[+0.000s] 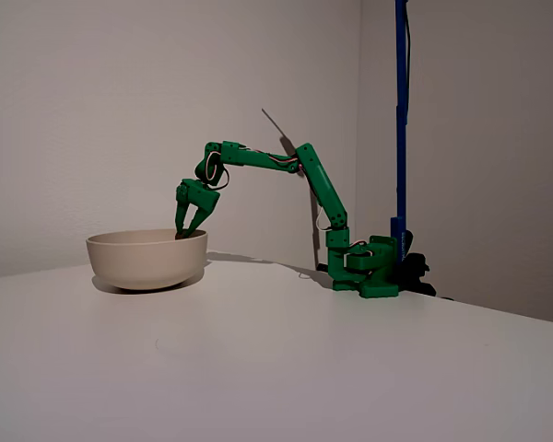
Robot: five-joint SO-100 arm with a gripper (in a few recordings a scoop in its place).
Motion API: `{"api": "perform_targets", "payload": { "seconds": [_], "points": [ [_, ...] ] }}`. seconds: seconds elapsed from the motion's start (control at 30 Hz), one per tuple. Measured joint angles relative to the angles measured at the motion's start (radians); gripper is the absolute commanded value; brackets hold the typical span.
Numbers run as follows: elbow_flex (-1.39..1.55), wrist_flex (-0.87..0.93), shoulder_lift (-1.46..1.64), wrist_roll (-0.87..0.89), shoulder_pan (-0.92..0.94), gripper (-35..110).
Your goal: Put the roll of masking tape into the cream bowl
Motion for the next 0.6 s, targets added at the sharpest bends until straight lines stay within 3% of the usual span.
{"api": "perform_targets", "payload": {
  "seconds": [0.33, 0.6],
  "points": [
    [0.0, 0.003, 0.021, 0.041, -0.029, -8],
    [0.0, 0.104, 0.285, 0.078, -0.138, -8]
  ]
}}
